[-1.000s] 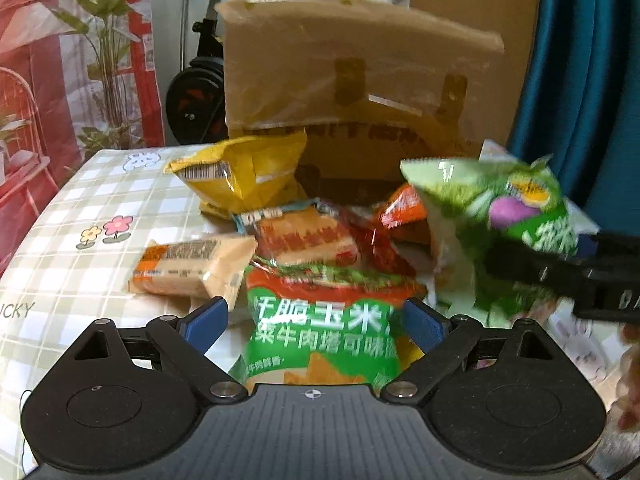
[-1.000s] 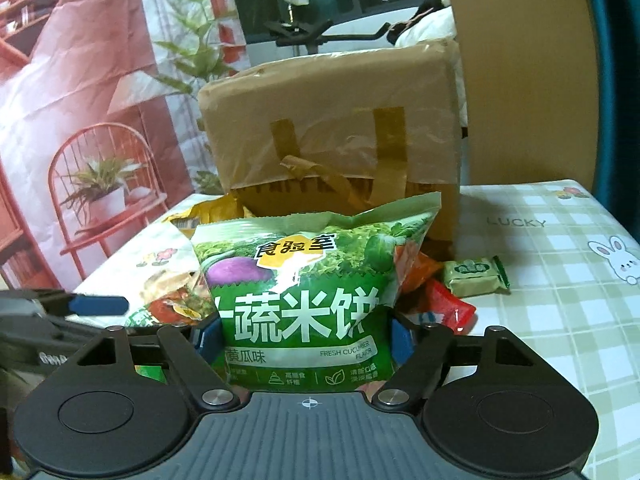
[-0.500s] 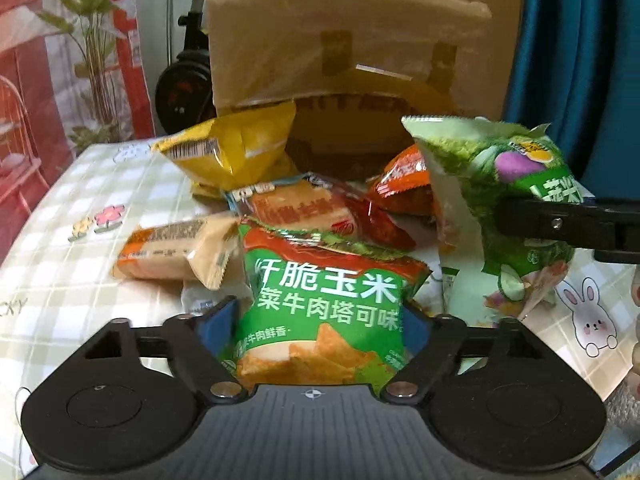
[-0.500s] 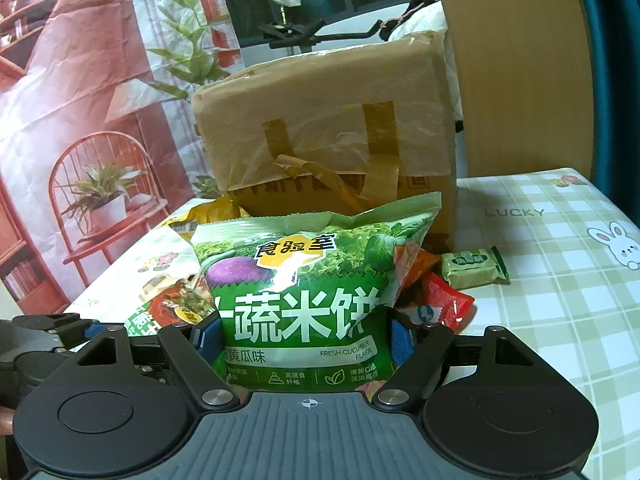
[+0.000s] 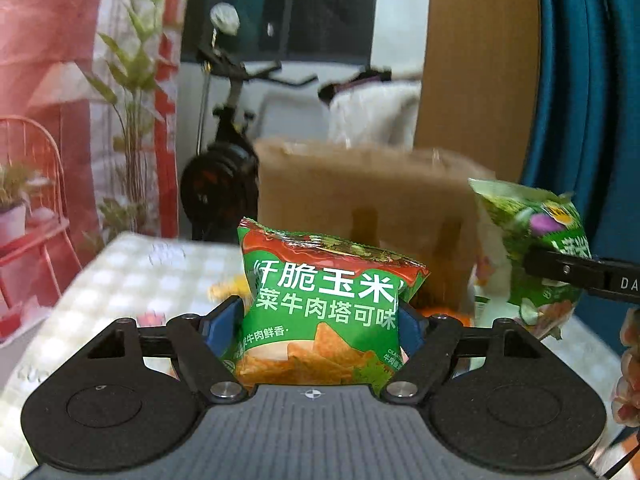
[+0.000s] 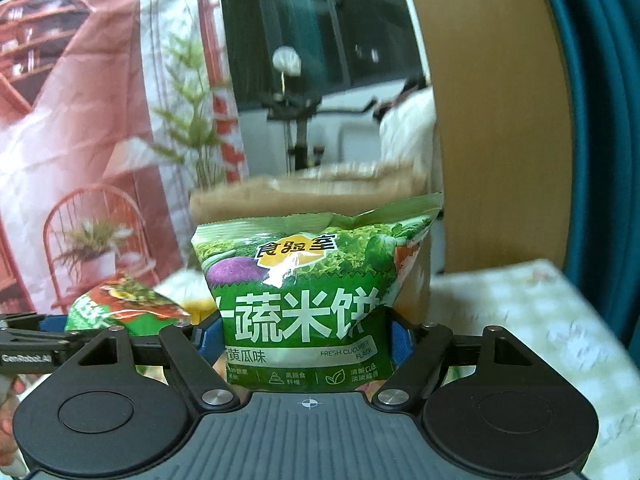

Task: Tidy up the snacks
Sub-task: 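Lift both bags over the box and open both tools to drop them in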

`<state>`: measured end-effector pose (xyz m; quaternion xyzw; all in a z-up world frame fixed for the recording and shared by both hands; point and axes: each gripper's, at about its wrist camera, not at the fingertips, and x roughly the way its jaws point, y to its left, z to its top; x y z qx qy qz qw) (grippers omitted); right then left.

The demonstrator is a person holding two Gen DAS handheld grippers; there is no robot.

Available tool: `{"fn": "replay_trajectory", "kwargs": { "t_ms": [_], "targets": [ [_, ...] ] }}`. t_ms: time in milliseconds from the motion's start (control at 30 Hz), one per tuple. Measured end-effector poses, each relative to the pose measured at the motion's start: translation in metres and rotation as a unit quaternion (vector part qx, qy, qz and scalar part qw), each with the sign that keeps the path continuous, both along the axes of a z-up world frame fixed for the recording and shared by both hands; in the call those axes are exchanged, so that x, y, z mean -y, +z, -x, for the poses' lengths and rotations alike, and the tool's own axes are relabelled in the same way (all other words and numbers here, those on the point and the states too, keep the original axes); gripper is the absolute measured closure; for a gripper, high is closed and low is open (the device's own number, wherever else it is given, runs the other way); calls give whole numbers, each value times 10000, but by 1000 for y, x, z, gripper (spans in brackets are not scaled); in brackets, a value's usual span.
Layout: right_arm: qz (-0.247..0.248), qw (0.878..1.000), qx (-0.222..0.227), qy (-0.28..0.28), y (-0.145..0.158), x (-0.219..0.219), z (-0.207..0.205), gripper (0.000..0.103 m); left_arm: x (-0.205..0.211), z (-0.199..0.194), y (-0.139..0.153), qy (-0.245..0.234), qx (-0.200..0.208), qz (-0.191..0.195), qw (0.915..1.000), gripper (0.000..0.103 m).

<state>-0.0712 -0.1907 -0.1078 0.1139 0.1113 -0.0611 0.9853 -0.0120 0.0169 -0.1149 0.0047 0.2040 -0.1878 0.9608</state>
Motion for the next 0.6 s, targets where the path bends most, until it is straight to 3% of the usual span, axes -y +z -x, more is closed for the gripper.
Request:
{"fn": "replay_trajectory", "kwargs": {
  "t_ms": [333, 600],
  "targets": [
    [289, 9951, 885, -340, 71, 44, -17, 30, 15, -31, 64, 51, 777, 192, 9968, 22],
    [470, 9877, 1347, -635, 116, 71, -75, 30, 37, -83, 109, 63, 1156, 147, 9932, 22]
  ]
}}
